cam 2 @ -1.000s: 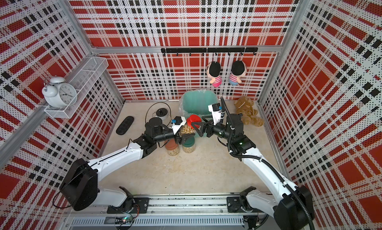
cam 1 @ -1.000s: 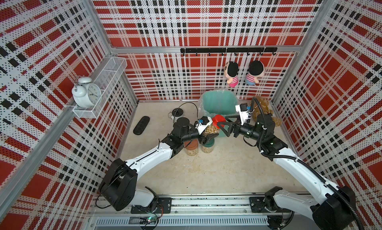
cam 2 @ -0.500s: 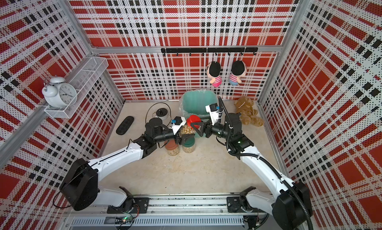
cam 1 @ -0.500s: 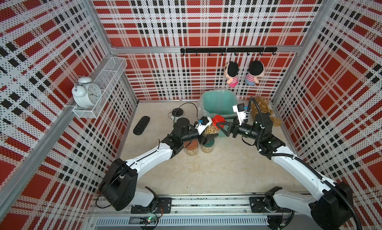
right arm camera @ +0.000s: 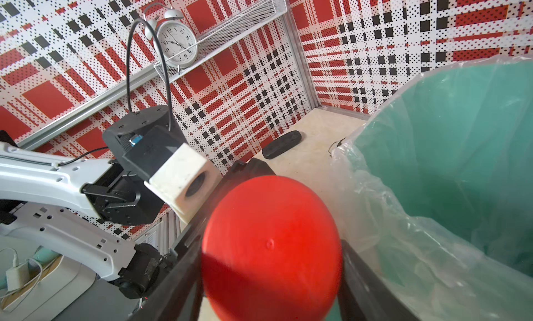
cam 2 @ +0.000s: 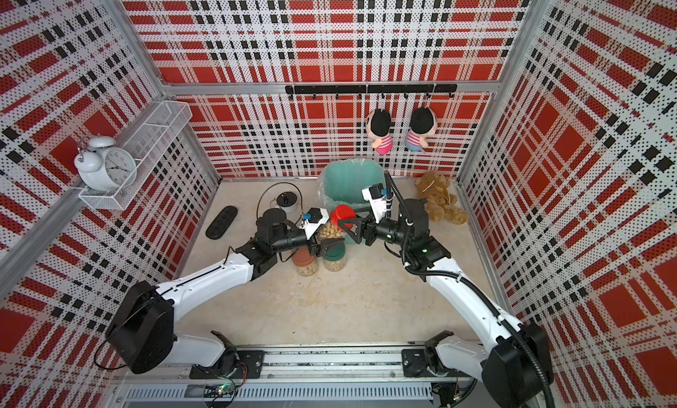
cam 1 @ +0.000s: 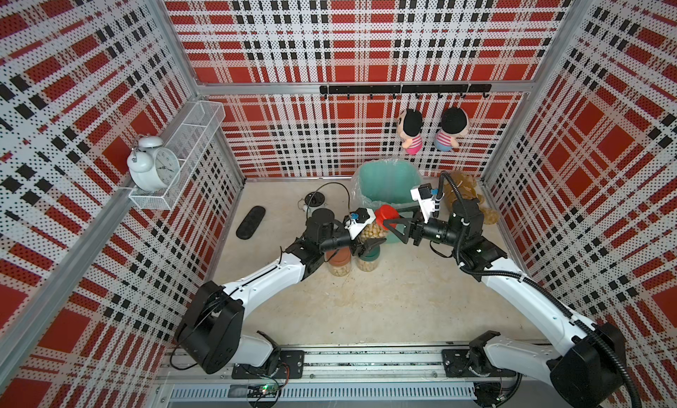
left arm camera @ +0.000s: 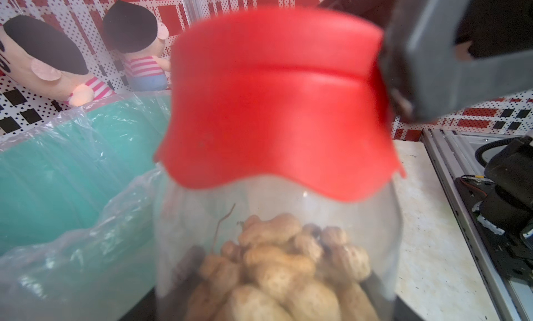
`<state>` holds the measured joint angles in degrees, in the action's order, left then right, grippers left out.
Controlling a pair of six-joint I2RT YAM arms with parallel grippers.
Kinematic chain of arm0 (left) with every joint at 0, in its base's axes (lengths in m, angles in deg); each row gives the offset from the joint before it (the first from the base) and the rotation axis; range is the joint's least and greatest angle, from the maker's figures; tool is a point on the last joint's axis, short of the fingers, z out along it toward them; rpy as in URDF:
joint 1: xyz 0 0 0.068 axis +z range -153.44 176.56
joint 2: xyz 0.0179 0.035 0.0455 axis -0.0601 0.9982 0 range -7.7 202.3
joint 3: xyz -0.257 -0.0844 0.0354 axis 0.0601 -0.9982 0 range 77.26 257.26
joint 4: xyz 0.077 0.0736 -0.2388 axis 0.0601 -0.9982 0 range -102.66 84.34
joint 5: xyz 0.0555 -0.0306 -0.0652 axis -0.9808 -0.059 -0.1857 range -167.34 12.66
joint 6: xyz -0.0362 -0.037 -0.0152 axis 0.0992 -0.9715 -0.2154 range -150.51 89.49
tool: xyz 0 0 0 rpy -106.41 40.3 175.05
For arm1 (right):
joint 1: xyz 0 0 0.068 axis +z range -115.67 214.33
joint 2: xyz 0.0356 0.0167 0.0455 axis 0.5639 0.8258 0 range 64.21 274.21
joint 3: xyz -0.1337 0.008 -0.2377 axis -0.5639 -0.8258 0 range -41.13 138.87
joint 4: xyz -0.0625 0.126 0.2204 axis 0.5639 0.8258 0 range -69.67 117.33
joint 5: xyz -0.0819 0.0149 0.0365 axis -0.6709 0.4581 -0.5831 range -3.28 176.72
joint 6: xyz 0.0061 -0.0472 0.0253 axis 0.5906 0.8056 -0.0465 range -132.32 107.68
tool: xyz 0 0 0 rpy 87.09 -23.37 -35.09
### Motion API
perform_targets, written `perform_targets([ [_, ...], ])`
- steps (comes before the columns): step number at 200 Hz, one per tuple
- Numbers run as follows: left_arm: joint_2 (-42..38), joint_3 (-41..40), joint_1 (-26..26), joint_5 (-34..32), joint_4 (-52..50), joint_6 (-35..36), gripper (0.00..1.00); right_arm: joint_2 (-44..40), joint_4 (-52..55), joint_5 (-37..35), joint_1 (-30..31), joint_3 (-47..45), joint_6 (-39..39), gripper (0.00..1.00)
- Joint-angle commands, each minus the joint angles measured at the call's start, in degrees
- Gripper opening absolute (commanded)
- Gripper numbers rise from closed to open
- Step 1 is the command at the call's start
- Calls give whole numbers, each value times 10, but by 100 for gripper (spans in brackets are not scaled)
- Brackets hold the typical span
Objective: Empty moldy peanuts from jars
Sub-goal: Unscrew the lid from the jar.
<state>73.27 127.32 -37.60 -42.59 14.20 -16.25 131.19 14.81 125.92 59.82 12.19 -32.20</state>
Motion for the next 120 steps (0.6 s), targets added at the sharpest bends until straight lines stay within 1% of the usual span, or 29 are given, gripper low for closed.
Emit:
perform_targets([
  [1, -9, -6, 1, 70, 26, 6, 0, -4, 12, 58, 2, 17, 74, 47],
  [13, -7, -7, 4, 77, 27, 7, 0, -3, 23, 70, -1, 21, 101, 47],
  [29, -5, -10, 7, 89, 26, 10, 0, 4, 42, 111, -7, 36, 140, 48],
  [44, -4, -12, 10, 97, 26, 13, 0, 15, 72, 119, -9, 56, 179, 49],
  [66, -5, -13, 12, 106, 26, 16, 0, 36, 114, 129, -17, 86, 226, 55],
  [85, -4, -13, 16, 107, 26, 15, 0, 53, 141, 127, -25, 108, 247, 60],
  [89, -4, -13, 17, 105, 26, 14, 0, 55, 145, 125, -26, 112, 248, 63],
  [99, -5, -12, 18, 97, 26, 12, 0, 57, 146, 118, -26, 118, 246, 74],
  [104, -5, -13, 18, 93, 26, 11, 0, 56, 142, 115, -26, 118, 241, 77],
  [120, -5, -13, 17, 72, 26, 9, 0, 48, 102, 101, -26, 106, 201, 93],
])
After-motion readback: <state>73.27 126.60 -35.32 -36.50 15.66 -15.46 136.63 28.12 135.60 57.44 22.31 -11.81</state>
